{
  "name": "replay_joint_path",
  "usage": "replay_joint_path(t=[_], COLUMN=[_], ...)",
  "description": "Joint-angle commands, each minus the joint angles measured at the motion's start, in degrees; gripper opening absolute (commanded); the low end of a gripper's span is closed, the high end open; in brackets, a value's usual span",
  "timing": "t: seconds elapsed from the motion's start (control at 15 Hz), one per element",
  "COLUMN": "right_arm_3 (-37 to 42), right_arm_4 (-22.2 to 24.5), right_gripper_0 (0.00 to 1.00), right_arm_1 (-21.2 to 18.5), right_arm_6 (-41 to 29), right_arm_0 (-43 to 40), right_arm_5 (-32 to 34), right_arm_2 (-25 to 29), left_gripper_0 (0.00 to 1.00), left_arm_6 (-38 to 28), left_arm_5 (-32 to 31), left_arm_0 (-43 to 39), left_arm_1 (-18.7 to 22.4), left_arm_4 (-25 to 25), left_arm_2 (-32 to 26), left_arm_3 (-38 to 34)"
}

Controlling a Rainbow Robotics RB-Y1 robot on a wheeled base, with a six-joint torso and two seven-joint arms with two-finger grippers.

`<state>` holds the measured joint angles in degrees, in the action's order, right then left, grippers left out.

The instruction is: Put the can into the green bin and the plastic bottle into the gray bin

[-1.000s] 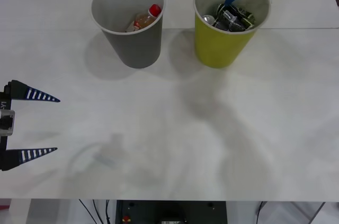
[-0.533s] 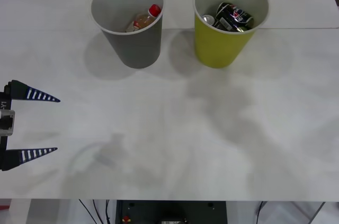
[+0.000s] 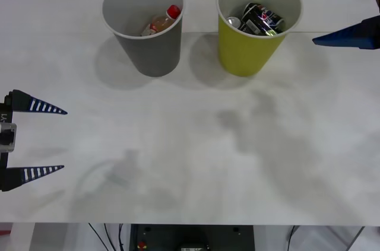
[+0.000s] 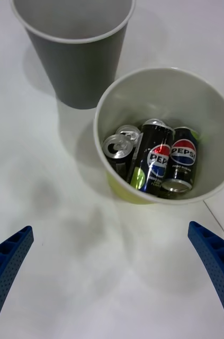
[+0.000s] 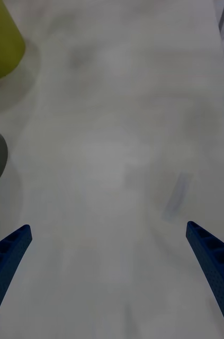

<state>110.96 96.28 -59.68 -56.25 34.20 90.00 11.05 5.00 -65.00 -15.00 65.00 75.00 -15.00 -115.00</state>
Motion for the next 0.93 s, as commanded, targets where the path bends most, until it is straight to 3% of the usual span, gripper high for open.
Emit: replay_joint_path(t=[0.07, 0.47, 0.93], right_arm_3=[6.55, 12.97, 17.8], right_arm_4=[-1.0, -10.06, -10.23], right_gripper_0=[1.0, 1.0, 1.0], right_arm_1=[-0.09, 0.35, 5.98], right_arm_6=[6.85, 22.85, 34.98], right_arm_0=[-10.2, -32.35, -45.89], right_arm_5=[0.0, -0.88, -6.15], right_arm_2=[6.44, 16.28, 19.88], left_gripper_0=[1.0, 1.0, 1.0], left_arm_6=[0.0, 0.0, 0.0], left_arm_5=[0.0, 0.0, 0.0], left_arm_0=[0.0, 0.0, 0.0], left_arm_1=[0.0, 0.0, 0.0], left_arm_4=[0.0, 0.0, 0.0], left_arm_2=[0.0, 0.0, 0.0], left_arm_3=[0.0, 0.0, 0.0])
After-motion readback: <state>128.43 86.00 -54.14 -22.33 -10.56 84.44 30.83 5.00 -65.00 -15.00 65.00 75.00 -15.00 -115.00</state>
